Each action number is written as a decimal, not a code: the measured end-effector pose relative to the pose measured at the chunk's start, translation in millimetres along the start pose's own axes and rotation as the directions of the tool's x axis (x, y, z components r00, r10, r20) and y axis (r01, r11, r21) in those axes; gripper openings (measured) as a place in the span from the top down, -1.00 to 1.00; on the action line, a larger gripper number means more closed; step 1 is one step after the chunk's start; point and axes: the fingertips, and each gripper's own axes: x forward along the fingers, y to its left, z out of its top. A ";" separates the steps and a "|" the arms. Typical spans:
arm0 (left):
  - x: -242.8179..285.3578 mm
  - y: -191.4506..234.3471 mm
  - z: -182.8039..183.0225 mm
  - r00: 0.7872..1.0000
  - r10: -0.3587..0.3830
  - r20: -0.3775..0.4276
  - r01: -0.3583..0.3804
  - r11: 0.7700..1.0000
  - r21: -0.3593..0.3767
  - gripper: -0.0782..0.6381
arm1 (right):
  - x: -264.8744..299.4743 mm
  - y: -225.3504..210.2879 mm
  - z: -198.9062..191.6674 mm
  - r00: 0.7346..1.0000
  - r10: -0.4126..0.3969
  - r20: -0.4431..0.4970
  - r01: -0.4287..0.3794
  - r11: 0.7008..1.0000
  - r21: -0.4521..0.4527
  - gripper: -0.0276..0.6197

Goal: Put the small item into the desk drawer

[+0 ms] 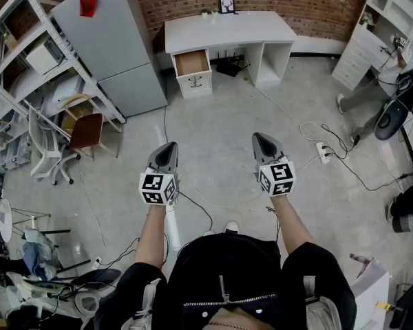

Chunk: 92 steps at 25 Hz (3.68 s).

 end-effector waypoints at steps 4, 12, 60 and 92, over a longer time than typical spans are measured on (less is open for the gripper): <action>0.0 11.9 1.8 1.000 0.019 0.011 -0.019 1.000 0.001 0.72 | 5.8 2.5 -0.8 1.000 0.001 -0.003 -0.001 1.000 0.014 0.90; 3.7 10.7 -4.6 0.999 0.024 0.022 -0.023 1.000 -0.017 0.72 | 4.1 3.7 -5.5 1.000 0.011 0.020 -0.012 1.000 0.021 0.90; 280.6 99.2 20.2 0.998 -0.053 -0.033 0.053 0.998 -0.022 0.72 | 250.3 -122.4 8.9 0.999 0.043 -0.016 -0.042 0.997 0.069 0.90; 524.8 241.8 35.6 0.999 -0.014 -0.050 0.011 0.998 -0.057 0.72 | 529.5 -230.7 27.7 0.994 0.110 -0.009 -0.109 0.991 0.078 0.90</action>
